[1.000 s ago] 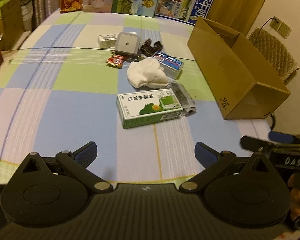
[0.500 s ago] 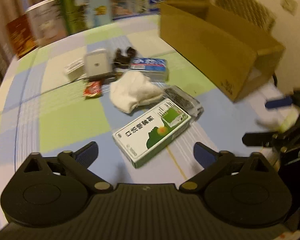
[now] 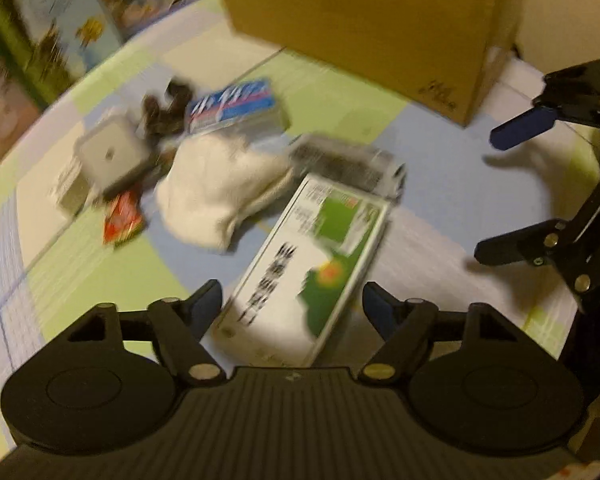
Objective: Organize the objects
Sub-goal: 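Grasp the green medicine box with the left tool while the right tool grasps the clear packet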
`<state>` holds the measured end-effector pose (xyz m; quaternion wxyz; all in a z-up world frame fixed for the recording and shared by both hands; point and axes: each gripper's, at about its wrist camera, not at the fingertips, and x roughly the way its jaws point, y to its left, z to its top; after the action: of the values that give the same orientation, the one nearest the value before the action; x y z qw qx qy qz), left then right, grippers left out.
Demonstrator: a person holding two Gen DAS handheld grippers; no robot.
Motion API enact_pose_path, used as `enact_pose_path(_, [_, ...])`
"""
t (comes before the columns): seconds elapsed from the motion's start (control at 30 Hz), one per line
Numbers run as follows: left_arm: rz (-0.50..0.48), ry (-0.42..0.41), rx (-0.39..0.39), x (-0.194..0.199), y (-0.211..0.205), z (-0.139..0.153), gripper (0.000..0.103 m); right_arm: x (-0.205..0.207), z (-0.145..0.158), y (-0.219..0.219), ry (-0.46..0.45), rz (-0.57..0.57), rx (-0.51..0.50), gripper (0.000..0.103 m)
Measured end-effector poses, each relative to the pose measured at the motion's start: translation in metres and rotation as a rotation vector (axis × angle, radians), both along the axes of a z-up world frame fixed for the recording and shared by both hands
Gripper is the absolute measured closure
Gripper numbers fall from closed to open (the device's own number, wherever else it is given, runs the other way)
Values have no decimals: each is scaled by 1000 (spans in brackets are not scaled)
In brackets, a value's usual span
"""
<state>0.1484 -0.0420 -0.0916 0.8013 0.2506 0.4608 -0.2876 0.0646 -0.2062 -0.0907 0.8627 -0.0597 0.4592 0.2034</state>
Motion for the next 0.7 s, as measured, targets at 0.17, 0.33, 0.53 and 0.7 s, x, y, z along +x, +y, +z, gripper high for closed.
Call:
enact_pose_path(0.17, [293,75,-37,5,28,3,38,13,0,12,-29,11,-1,17])
enact_pose_path(0.33, [355,110,-100,-3,43,4,39,39,-3,26,-69,10,-34,30])
enact_pose_path(0.53, [305,81,-118,-6,37,8,36,74,-20,33,-30,-10,-33,55])
enact_pose_path(0.7, [279,61,-143,2,30,8,36,63,-18,29,0,-23,-40,66])
